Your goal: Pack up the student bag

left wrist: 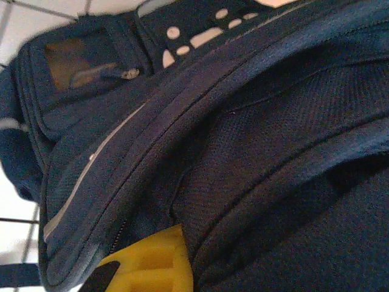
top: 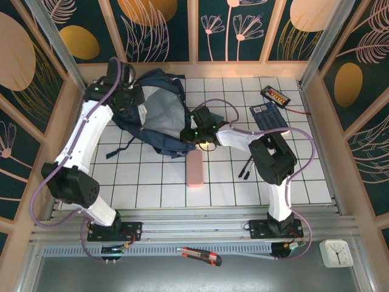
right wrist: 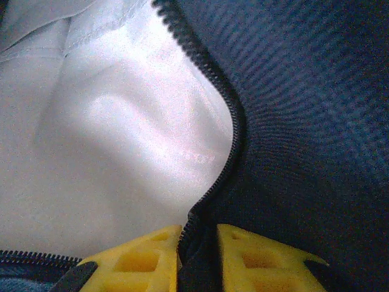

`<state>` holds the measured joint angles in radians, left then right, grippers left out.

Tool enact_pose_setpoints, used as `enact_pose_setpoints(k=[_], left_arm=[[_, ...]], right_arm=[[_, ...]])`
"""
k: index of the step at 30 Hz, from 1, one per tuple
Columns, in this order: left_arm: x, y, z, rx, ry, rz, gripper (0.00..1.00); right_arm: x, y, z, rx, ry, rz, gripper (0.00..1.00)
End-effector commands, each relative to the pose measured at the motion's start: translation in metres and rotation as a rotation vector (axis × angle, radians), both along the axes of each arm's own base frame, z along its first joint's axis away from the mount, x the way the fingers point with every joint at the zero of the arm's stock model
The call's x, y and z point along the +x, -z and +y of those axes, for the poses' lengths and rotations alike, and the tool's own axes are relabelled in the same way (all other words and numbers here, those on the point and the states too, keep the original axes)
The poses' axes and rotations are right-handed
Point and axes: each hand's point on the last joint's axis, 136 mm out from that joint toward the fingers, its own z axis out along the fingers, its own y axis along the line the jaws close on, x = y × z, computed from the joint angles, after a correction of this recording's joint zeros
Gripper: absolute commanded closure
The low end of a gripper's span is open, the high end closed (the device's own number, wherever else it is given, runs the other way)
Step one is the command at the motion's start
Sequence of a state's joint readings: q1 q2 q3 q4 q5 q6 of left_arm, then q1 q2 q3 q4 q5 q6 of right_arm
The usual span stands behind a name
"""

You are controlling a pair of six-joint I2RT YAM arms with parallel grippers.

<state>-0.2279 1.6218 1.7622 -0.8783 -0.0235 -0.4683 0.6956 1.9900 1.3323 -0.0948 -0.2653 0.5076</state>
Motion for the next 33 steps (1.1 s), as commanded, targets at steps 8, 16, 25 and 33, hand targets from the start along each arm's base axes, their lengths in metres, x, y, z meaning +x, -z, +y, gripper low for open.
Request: enact_pose_setpoints(k=[8, 16, 25, 33], left_arm=[[0.008, -0.116, 0.09, 0.274, -0.229, -0.323, 1.0], [0.013, -0.063, 0.017, -0.037, 0.063, -0.338, 1.0], [0.016, -0.045, 0.022, -0.006, 0.048, -0.317, 1.0], [0.022, -0.029, 0.007, -0.084, 0.083, -0.304, 1.0]], right_arm=[[-0.002, 0.062, -0.042, -0.203, 0.018, 0.072, 0.77], [0.02, -0.091, -0.012, 0.263, -0.035, -0.155, 0.28], [0.066, -0.108, -0.188, 0.102, 0.459, -0.034, 0.09], [0.021, -0.059, -0.351, 0.139, 0.958, 0.132, 0.13]])
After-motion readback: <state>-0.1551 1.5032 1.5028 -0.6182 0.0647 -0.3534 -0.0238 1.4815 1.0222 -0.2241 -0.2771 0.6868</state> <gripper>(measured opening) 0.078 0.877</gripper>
